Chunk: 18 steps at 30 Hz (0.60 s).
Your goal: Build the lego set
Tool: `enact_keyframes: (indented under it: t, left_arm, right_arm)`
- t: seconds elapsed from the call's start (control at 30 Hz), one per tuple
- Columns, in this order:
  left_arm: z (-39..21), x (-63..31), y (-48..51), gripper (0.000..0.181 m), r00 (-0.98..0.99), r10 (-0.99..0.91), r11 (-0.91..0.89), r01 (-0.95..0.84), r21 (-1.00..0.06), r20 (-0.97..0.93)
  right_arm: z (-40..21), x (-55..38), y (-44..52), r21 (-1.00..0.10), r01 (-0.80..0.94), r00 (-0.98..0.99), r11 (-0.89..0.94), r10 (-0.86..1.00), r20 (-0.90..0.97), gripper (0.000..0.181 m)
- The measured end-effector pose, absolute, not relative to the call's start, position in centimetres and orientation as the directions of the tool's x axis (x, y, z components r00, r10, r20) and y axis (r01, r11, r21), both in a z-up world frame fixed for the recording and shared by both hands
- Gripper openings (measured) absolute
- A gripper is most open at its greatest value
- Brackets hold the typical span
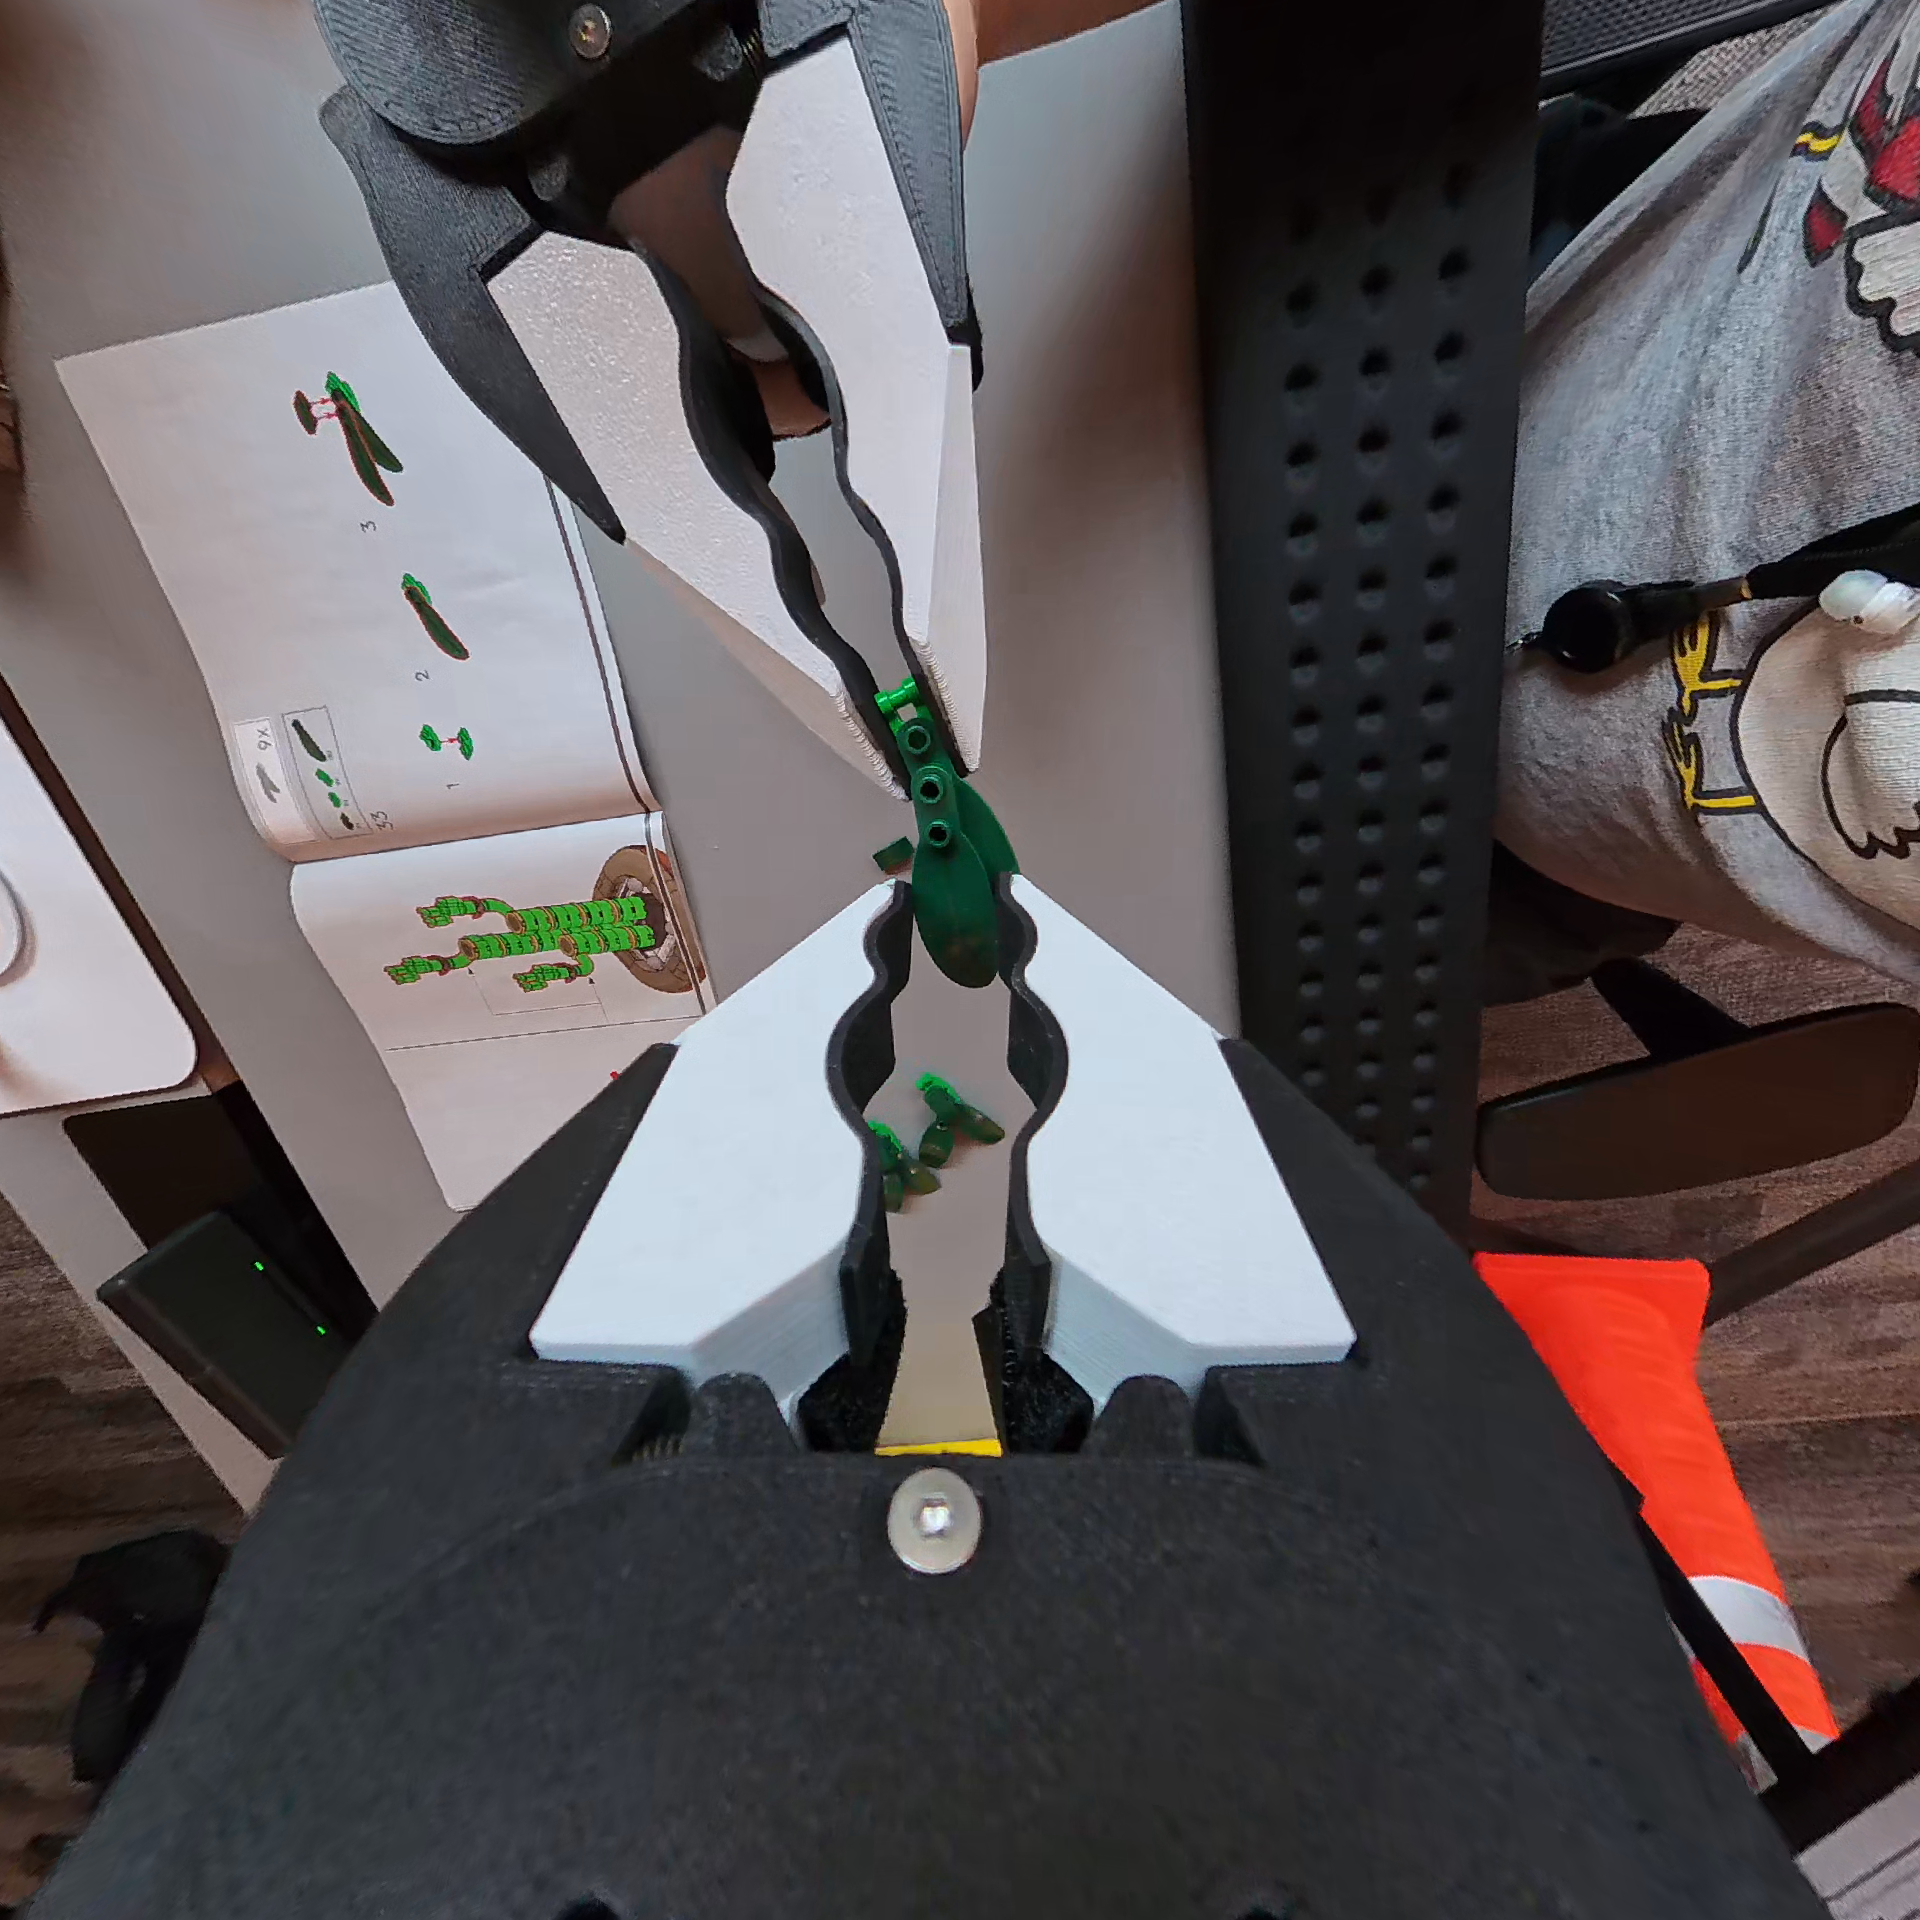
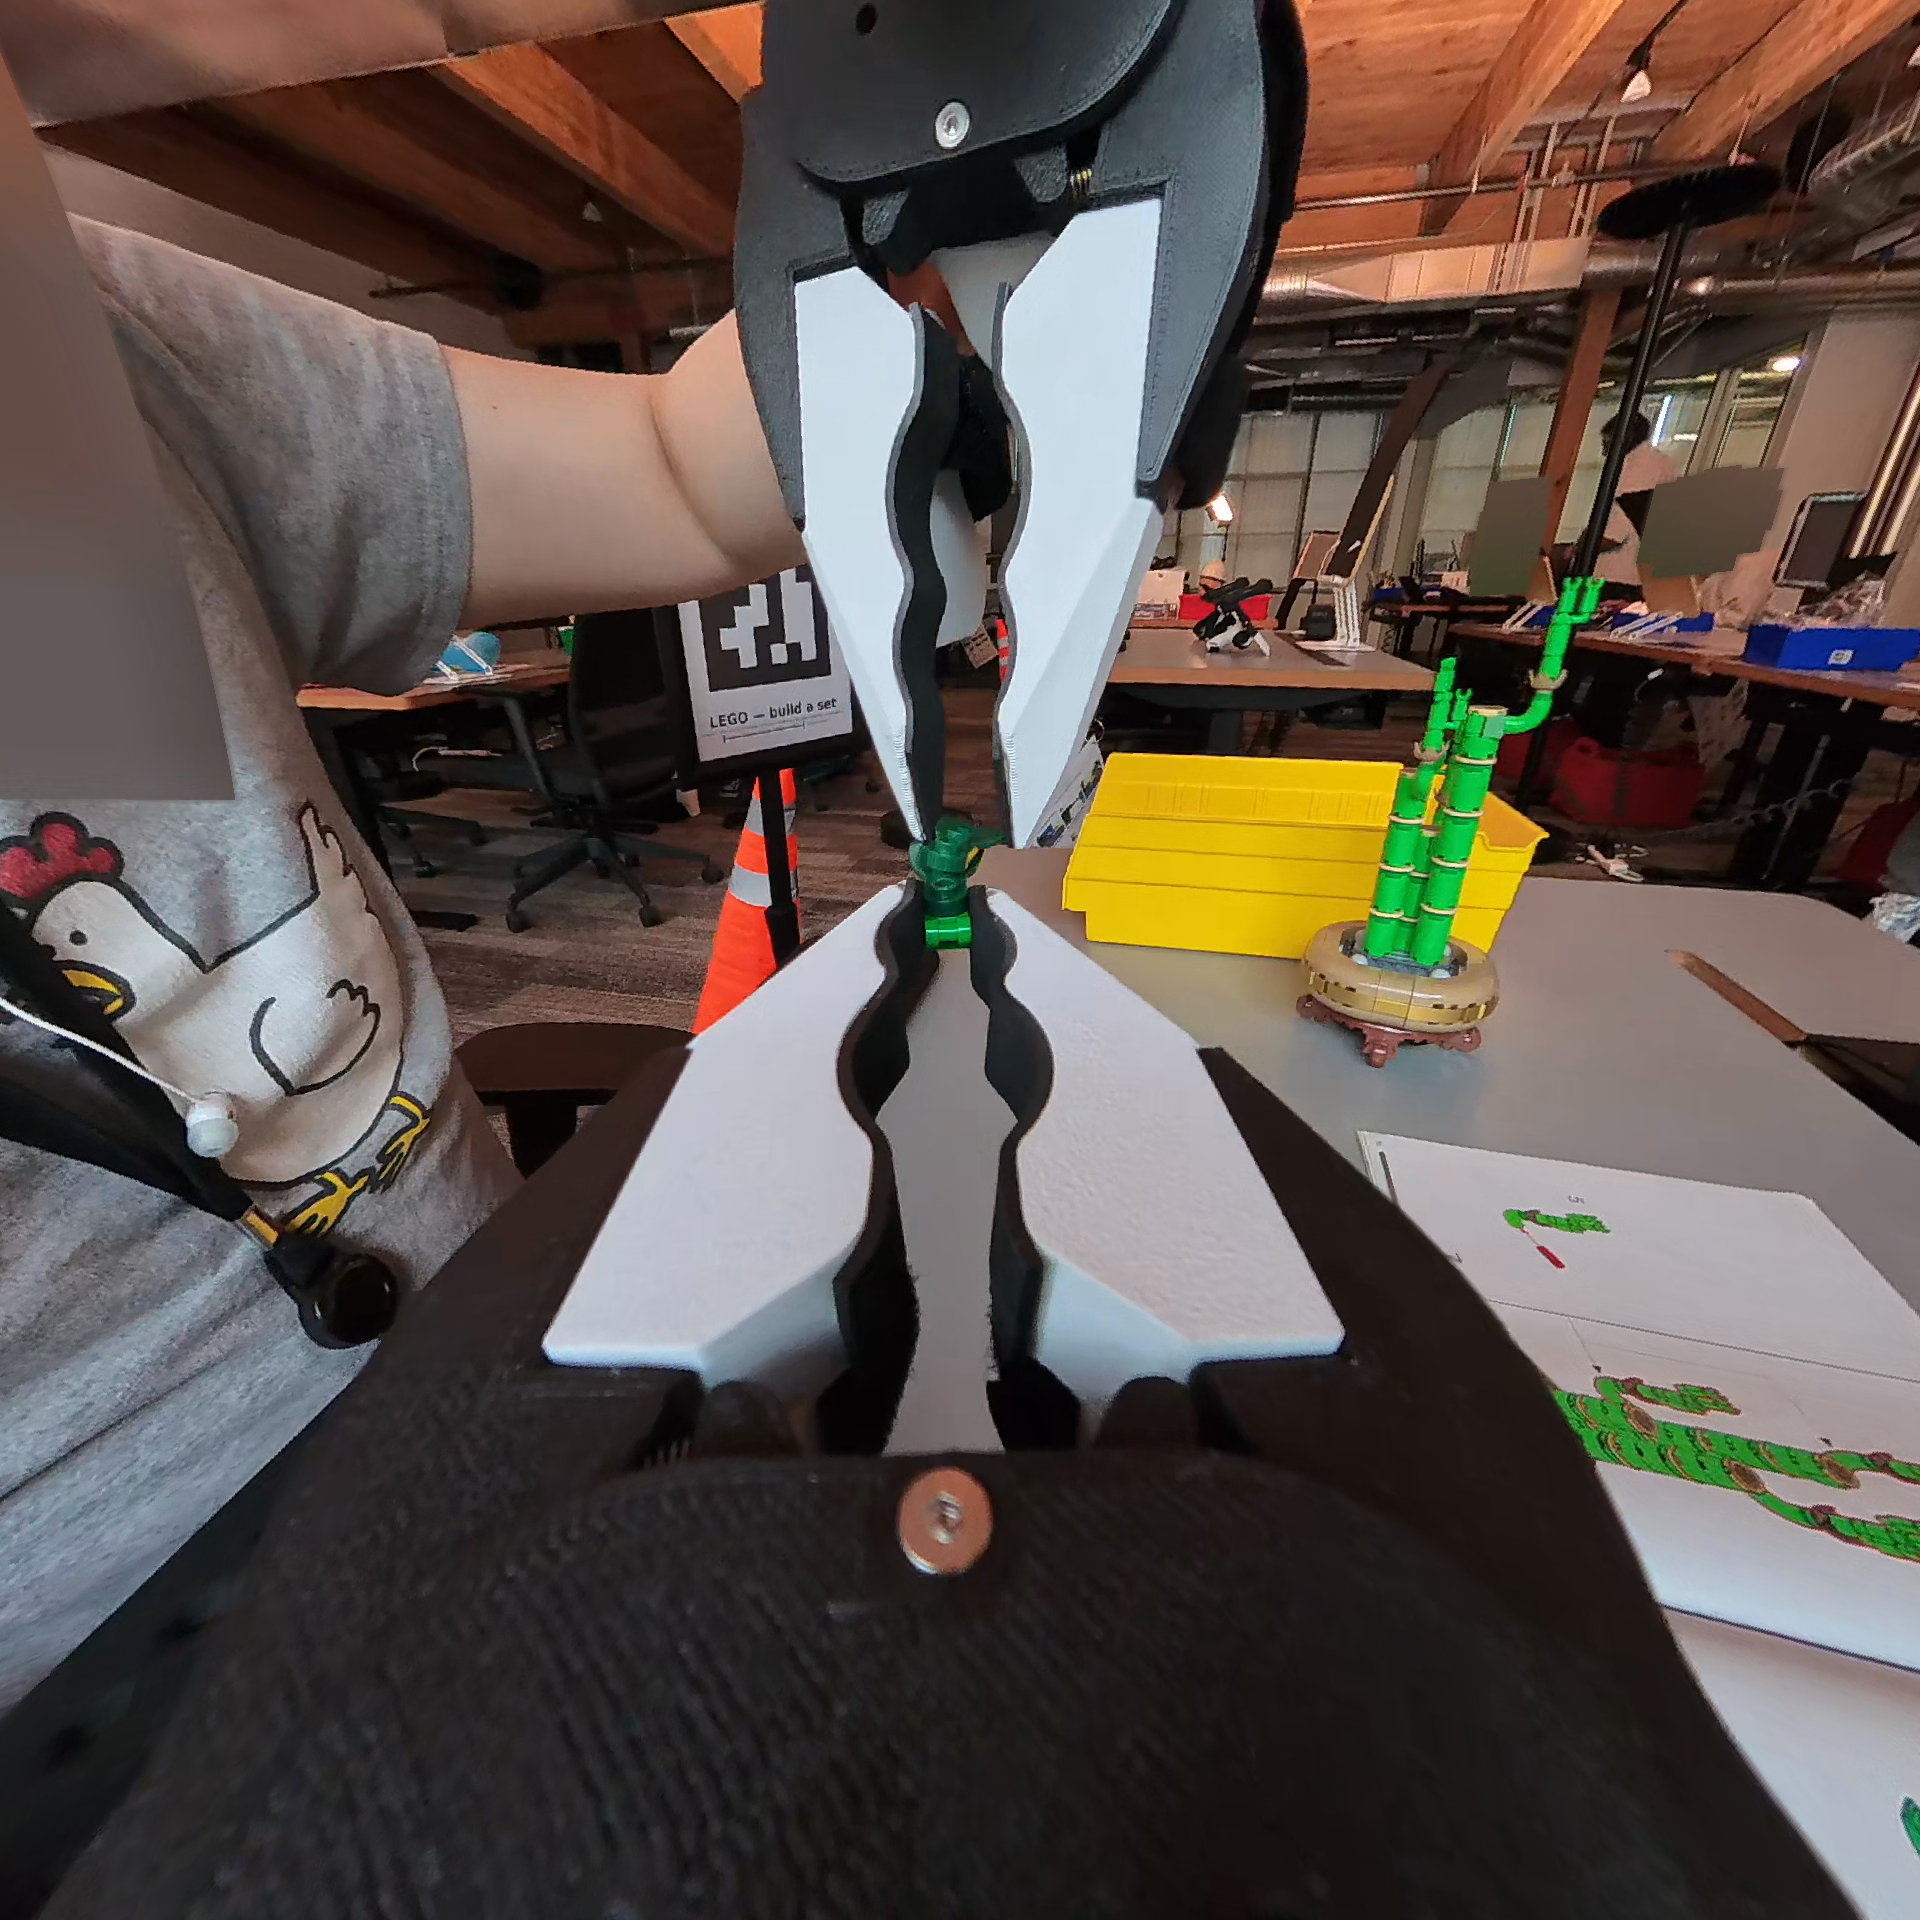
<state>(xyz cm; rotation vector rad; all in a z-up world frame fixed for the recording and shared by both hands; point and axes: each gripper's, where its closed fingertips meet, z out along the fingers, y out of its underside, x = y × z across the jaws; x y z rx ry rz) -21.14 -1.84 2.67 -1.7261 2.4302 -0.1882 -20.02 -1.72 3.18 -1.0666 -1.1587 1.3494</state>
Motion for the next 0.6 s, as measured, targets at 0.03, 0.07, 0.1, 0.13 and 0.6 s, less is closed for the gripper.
enact_keyframes:
  t: [0.03, 0.07, 0.1, 0.13, 0.6]
  left_arm:
    - [2.69, -21.14, -1.86, 0.014, -0.327, -0.944, 0.331, -0.926, -0.184, -0.053]
    - [2.71, -21.13, -1.89, 0.014, -0.329, -0.943, 0.333, -0.926, -0.177, -0.053]
    - [2.70, -21.14, -1.95, 0.014, -0.332, -0.942, 0.336, -0.927, -0.170, -0.051]
    - [2.70, -21.16, -1.99, 0.014, -0.335, -0.941, 0.339, -0.927, -0.161, -0.051]
    - [3.12, -20.48, -2.72, 0.014, -0.360, -0.932, 0.361, -0.923, -0.132, -0.033]
  right_arm:
    - [3.19, -20.03, -1.74, -0.989, -0.144, -0.088, -0.015, 0.996, -0.002, 0.006]
    - [3.20, -20.04, -1.77, -0.989, -0.145, -0.088, -0.012, 0.996, 0.001, 0.006]
    - [3.22, -20.05, -1.83, -0.989, -0.145, -0.090, -0.010, 0.996, 0.003, 0.006]
    - [3.20, -20.06, -1.86, -0.990, -0.144, -0.090, -0.008, 0.996, 0.005, 0.006]
    - [3.53, -19.84, -2.13, -0.987, -0.160, -0.102, 0.000, 0.995, 0.016, 0.006]
